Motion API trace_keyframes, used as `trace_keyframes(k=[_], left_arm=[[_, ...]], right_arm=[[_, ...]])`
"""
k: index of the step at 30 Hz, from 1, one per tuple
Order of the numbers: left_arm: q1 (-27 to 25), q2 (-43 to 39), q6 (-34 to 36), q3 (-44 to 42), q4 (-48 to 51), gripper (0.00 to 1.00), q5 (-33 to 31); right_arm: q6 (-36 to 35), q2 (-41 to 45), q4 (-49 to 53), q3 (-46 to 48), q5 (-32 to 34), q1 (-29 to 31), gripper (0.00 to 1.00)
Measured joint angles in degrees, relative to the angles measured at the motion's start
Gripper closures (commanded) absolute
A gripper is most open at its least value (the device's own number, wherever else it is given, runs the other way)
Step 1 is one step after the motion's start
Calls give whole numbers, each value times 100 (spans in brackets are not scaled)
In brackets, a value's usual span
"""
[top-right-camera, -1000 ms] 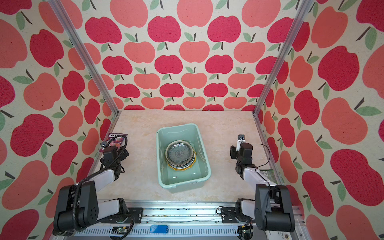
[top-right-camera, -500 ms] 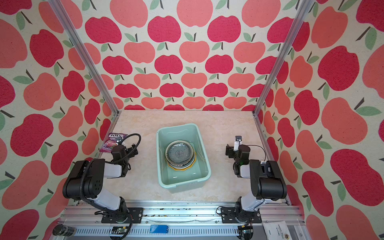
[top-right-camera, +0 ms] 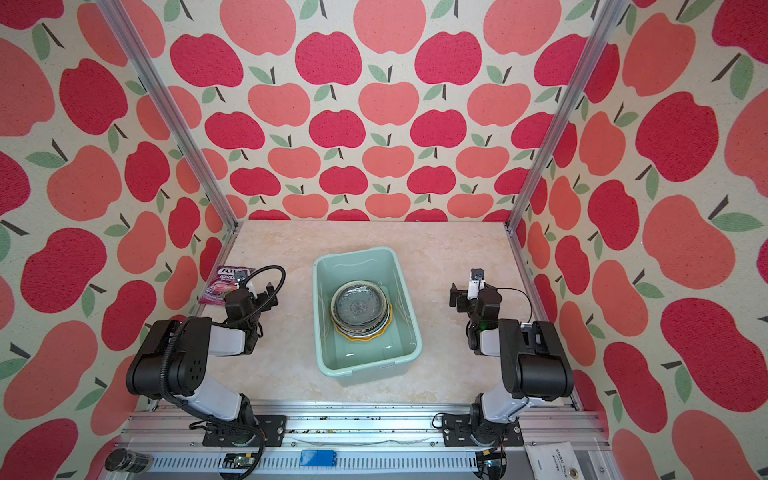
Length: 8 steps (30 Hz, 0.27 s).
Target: Place the plates into the plastic bin on the countertop
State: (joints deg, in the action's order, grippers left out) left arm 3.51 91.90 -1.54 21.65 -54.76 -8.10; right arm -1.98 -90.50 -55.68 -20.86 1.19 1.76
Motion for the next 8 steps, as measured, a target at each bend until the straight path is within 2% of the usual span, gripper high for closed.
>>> trace_keyframes(k=[8], left_arm=[[0, 2, 0, 0, -28, 1, 0]], right_arm=[[-17, -17, 0, 0, -136, -2, 1]])
